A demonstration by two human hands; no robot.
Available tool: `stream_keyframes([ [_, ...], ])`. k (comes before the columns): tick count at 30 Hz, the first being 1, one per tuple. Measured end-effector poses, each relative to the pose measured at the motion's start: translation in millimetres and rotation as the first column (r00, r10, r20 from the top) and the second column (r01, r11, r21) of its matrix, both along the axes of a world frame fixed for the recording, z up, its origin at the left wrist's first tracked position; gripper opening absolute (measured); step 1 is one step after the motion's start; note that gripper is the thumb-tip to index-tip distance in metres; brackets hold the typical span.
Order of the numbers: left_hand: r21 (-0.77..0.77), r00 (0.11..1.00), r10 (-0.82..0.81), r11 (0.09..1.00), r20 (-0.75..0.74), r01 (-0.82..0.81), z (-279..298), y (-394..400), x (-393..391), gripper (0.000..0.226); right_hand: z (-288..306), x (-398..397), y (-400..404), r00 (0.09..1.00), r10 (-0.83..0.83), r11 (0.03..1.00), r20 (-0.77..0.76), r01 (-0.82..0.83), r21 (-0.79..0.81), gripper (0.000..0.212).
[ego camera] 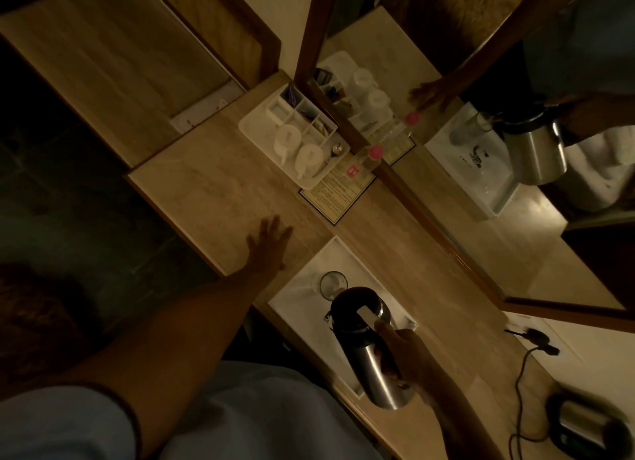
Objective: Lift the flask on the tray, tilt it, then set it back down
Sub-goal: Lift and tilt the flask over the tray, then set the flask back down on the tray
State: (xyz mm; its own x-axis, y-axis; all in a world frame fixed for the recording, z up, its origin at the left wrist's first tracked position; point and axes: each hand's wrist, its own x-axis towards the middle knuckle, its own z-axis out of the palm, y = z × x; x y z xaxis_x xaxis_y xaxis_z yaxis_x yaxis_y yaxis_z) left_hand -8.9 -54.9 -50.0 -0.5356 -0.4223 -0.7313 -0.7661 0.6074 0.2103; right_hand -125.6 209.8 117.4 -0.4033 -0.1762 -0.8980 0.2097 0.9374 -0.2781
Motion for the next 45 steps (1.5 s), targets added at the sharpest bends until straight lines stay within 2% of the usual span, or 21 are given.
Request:
stream_keyframes([
  [25, 0.001, 1.000, 0.008, 1.000, -0.008, -0.008, 0, 1, 0, 0.103, -6, 0, 5, 1.000, -0.010, 1.000, 0.002, 0.010, -0.015, 0.055],
  [45, 0.012, 1.000, 0.019, 1.000, -0.024, -0.019, -1, 1, 1, 0.101, -2, 5, 12, 0.999, -0.038, 0.992, 0.024, 0.040, -0.117, 0.060],
])
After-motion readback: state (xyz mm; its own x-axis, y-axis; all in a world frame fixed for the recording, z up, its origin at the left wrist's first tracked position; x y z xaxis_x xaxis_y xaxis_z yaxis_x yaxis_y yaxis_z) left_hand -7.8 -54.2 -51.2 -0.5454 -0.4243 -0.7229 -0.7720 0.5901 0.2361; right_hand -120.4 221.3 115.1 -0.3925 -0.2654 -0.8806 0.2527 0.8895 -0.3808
